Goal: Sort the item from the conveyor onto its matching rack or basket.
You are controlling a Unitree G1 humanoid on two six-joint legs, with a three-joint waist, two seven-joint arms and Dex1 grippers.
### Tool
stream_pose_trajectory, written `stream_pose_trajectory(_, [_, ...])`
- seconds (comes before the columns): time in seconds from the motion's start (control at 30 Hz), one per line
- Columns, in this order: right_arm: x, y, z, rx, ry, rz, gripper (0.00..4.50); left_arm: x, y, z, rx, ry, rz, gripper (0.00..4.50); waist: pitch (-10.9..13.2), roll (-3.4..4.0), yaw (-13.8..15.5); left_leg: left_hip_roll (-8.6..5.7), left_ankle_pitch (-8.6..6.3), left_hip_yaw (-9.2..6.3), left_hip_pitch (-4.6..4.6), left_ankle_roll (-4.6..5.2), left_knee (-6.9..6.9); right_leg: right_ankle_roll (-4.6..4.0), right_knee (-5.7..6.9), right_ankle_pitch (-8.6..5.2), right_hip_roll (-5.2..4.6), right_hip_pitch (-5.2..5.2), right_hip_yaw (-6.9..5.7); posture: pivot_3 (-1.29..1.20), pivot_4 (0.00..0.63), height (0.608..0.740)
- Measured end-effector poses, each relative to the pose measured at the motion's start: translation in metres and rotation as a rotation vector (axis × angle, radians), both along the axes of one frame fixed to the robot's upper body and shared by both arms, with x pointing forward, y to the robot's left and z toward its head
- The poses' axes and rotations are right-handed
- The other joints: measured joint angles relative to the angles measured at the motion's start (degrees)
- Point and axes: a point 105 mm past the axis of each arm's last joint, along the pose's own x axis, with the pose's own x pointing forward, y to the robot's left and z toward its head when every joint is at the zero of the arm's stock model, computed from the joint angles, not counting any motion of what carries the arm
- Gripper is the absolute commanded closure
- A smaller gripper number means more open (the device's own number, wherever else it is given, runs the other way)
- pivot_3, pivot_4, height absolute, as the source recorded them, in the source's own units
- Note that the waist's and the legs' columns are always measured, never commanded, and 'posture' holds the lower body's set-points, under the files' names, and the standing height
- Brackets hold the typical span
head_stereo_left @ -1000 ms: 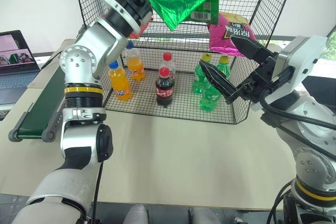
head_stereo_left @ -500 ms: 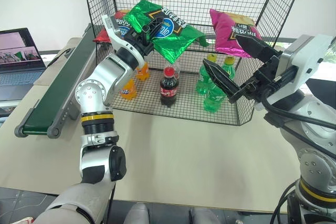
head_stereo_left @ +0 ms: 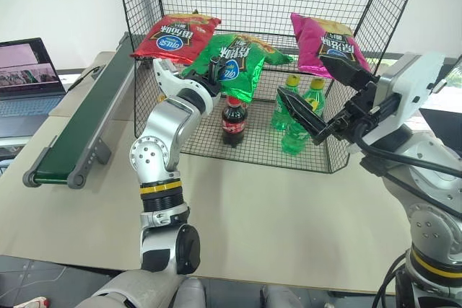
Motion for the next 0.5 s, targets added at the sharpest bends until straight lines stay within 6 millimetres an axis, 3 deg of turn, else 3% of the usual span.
stream_pose_trajectory(0.23, [0.000,0.000,-0.002,-0.002,0.006,0.001,0.00,-0.007,-0.005,-0.001,0.033,0.023,0.001,4.43,0.00,-0.01,0.13,-0.01,0.00,0.00,-0.01,0.00,0.04,0.01,-0.02,0.01,0.00,0.02,0.00,0.00,0.150,0.740])
stream_pose_trajectory(0.5, [0.001,-0.001,-0.003,-0.006,0.009,-0.003,0.00,0.007,0.018,-0.010,0.020,0.104,0.183,4.43,0.00,0.00,-0.01,-0.01,0.00,0.00,0.00,0.00,0.03,0.01,-0.04,0.01,0.00,0.02,0.00,0.00,0.150,0.740])
